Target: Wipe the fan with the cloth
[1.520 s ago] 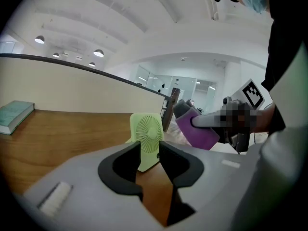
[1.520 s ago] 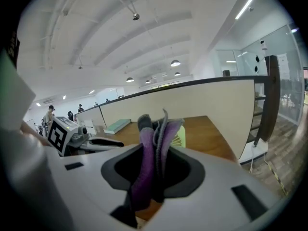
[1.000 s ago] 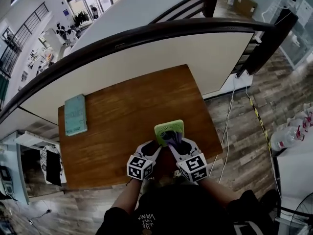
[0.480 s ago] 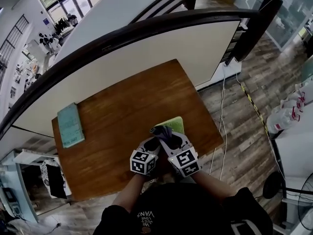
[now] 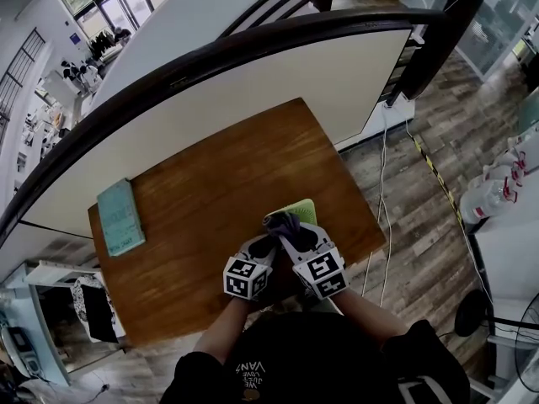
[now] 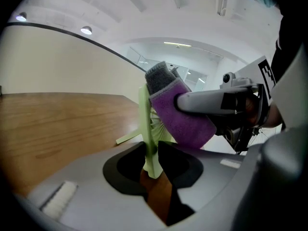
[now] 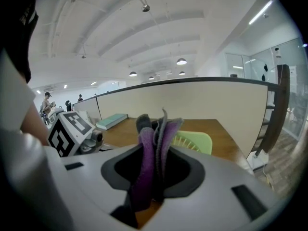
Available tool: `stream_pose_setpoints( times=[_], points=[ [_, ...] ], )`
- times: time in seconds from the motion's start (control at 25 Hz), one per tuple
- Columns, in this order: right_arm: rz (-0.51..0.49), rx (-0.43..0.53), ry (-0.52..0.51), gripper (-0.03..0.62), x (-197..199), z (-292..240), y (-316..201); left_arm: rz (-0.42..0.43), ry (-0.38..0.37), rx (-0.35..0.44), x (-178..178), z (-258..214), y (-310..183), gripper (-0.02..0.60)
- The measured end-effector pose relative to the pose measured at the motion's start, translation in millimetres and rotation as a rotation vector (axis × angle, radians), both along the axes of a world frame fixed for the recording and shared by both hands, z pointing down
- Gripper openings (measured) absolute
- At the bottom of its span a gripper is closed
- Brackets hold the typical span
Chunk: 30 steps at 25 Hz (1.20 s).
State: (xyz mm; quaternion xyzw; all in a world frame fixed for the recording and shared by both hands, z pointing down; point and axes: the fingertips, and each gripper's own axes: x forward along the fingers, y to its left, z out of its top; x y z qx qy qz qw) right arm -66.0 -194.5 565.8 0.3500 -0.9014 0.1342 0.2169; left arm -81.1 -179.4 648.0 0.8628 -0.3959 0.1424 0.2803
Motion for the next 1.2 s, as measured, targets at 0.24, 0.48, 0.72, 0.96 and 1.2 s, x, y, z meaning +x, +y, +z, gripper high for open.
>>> stream_pose_setpoints(
  times=[0.24, 0.48, 0.72, 0.96, 1.2],
  points=[
    [0.082, -0.007, 0.016, 0.117, 39.9, 1.7, -13.9, 0.0, 0.002, -0.005, -0.7, 2.0, 1.0, 0.091],
    [0.227, -0.007, 0.041, 0.117, 90.5, 6.6, -34.9, 0.01, -0.002, -0.007, 0.1, 2.5, 0.1, 0.087],
    [0.267, -0.019, 0.035, 0.117, 102.0, 7.8, -32.0, 0.006, -0.012, 0.0, 0.0, 1.8, -2.2, 0.095],
    [0.118, -0.055, -0.015, 0.117, 56.6, 9.1, 13.0, 0.007, -0.02, 0.001, 1.1, 4.2, -2.8, 0.114],
    [0.021, -0.073, -0.008, 0.117, 17.8, 24.4, 27.5, 0.036, -0.052, 0.017, 1.9, 6.7, -2.3, 0.118]
  ],
)
